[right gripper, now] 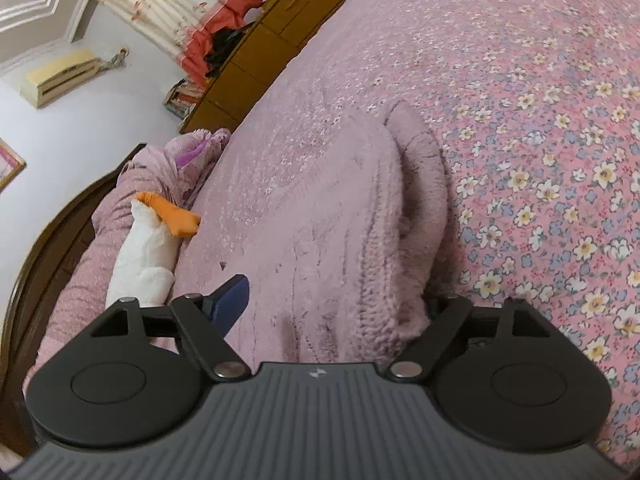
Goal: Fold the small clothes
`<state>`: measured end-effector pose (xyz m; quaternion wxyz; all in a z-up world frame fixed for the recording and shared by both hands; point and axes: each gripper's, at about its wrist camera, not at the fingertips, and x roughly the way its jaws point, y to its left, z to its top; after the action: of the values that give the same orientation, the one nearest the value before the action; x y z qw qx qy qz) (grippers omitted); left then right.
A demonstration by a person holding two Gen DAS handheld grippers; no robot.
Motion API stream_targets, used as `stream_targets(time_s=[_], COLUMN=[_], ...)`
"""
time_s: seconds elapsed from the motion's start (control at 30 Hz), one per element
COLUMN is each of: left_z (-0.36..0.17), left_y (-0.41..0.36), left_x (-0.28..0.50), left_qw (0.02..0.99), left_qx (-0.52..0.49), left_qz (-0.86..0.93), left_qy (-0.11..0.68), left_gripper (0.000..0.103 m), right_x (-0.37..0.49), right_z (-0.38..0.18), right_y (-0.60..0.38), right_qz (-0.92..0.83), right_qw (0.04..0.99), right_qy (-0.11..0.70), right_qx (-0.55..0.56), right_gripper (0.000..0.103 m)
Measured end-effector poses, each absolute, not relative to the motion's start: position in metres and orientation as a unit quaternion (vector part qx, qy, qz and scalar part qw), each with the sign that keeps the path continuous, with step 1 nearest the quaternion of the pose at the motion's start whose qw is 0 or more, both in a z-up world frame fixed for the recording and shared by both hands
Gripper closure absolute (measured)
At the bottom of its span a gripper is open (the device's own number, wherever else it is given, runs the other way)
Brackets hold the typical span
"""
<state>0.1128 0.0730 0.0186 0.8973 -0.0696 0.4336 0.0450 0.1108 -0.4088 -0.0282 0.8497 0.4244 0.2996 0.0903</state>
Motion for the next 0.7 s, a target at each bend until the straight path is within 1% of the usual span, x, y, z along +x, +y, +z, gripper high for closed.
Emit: stream_targets(time_s=[0.03,0.1,0.17,0.23,0.37,0.47,0.53,0.63,0.7], left_z=[0.018,0.017,0.017,0.018,0.023,0.026,0.028,0.032,0.035], left_y=[0.073,0.073,0.074,0.073,0.074,0.076,0.078,0.079,0.080], left_x=[0.113,0.113,0.114,0.115,0.112,0.108,0.105,0.102,0.100], left_qw=[0.898,0.898,0.898,0.898,0.901,0.900,0.899,0.899,0.900], left_qx=[-0.070,-0.072,-0.072,-0.067,-0.062,-0.062,-0.067,-0.072,-0.075], left_qz=[0.045,0.045,0.042,0.039,0.035,0.033,0.033,0.034,0.037], left_qy=[0.433,0.432,0.432,0.433,0.428,0.430,0.431,0.430,0.428], left_gripper=[0.057,0.057,0.057,0.057,0.059,0.059,0.059,0.059,0.059], right_x=[0.111,0.112,0.112,0.113,0.116,0.119,0.122,0.128,0.132], right_z=[-0.029,-0.032,-0.037,-0.039,-0.032,-0.024,-0.022,-0.028,-0.030], right_y=[-0.410,-0.415,-0.420,-0.421,-0.413,-0.408,-0.404,-0.402,-0.404], right_qz=[0.084,0.073,0.066,0.066,0.064,0.059,0.053,0.042,0.052], right_qw=[0.847,0.841,0.835,0.833,0.850,0.862,0.863,0.848,0.840], right_qy=[0.299,0.300,0.302,0.297,0.294,0.304,0.314,0.311,0.300], right_qx=[0.432,0.444,0.456,0.462,0.433,0.401,0.393,0.427,0.449], right_gripper=[0.030,0.052,0.062,0.067,0.069,0.068,0.062,0.048,0.030])
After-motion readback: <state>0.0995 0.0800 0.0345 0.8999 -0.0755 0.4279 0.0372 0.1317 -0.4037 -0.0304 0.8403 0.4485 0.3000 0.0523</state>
